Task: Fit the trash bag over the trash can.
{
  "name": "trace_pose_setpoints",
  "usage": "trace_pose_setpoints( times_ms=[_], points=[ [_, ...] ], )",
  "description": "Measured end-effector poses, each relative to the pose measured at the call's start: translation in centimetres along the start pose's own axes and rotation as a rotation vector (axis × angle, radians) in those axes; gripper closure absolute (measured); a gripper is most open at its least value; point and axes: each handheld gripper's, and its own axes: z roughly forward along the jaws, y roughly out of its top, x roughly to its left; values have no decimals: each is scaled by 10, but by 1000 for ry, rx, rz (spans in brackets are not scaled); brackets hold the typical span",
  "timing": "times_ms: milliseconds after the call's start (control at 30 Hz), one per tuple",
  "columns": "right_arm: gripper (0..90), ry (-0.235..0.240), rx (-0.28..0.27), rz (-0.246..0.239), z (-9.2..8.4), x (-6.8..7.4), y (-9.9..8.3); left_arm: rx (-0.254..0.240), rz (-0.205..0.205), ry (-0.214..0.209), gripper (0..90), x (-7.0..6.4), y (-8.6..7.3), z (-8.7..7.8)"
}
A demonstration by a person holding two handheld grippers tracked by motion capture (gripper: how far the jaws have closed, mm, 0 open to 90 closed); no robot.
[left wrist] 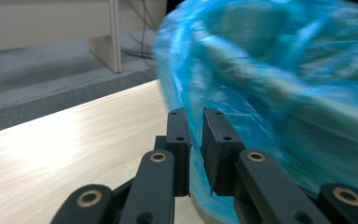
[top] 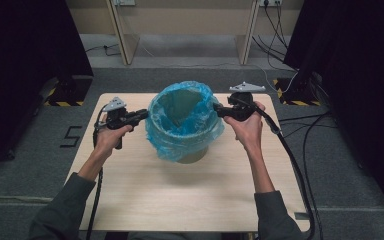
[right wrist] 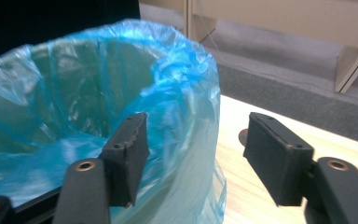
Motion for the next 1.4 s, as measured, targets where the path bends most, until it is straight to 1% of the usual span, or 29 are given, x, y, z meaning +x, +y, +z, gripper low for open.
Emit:
trace_pose_setpoints(
  times_ms=[67,100,167,200,233,267,300,333,400,467,500,567,667,733,800,833,900,933,967,1000,1067,1133,1167,1200,1267,1300,1333,1367,1400],
  points=[
    [375,0,-12,-19,-7,8,0,-5,15,-6,807,-9,-5,-6],
    [372,10,-14,-27,-10,14,0,-7,18,-10,807,-12,-7,-7],
    [363,31,-5,-39,-14,22,-3,-12,27,-22,807,-19,-13,-13],
    [350,39,2,-56,-16,28,-5,-13,29,-25,807,-21,-15,-14],
    [328,40,3,-57,-17,31,-7,-15,26,-30,807,-24,-18,-17],
    [316,42,4,-45,-18,34,-8,-19,24,-34,807,-26,-20,-19],
    [317,49,3,-45,-19,37,-9,-22,27,-41,807,-29,-22,-21],
    [317,53,1,-47,-20,39,-10,-24,32,-47,806,-33,-24,-23],
    [318,43,-7,-53,-20,40,-10,-25,40,-61,804,-40,-27,-26],
    [318,38,8,-43,-18,40,-11,-20,51,-76,799,-47,-29,-27],
    [325,39,16,-40,-16,39,-11,-8,59,-84,787,-50,-30,-27],
    [348,41,30,-39,-12,38,-13,1,61,-89,757,-53,-32,-29],
    [419,32,60,-57,-5,33,-13,-2,40,-104,668,-50,-32,-39],
    [463,12,69,-67,1,27,-13,4,43,-107,606,-46,-30,-47],
    [524,7,73,-71,8,17,-13,-13,36,-83,519,-39,-25,-58],
    [545,6,75,-70,11,13,-13,-29,35,-68,489,-33,-20,-65],
    [606,51,64,-42,17,4,-12,-59,26,-38,453,-25,-9,-73],
    [608,57,65,-43,20,2,-11,-72,20,-30,445,-20,-3,-75],
    [608,53,62,-54,23,0,-9,-79,14,-26,445,-18,2,-75],
    [600,49,65,-67,26,-2,-7,-89,2,-21,443,-14,8,-74],
    [613,61,75,-59,34,-7,-2,-97,-17,-18,438,-10,21,-69],
    [614,67,84,-70,41,-13,3,-97,-23,-14,429,-8,33,-58],
    [611,69,87,-84,44,-15,6,-97,-34,-22,420,-6,39,-49],
    [603,69,88,-90,47,-17,9,-89,-43,-23,420,-5,43,-43],
    [560,57,87,-78,49,-19,12,-59,-48,-8,409,-4,49,-25],
    [525,46,80,-67,48,-20,14,-42,-59,-17,399,-4,52,-14],
    [486,32,71,-52,45,-19,15,-30,-61,-18,394,-4,54,-9],
    [476,23,66,-46,43,-19,15,-12,-57,-11,389,-5,55,-1],
    [466,13,64,-53,40,-17,14,1,-54,-6,396,-5,56,5]
  ],
)
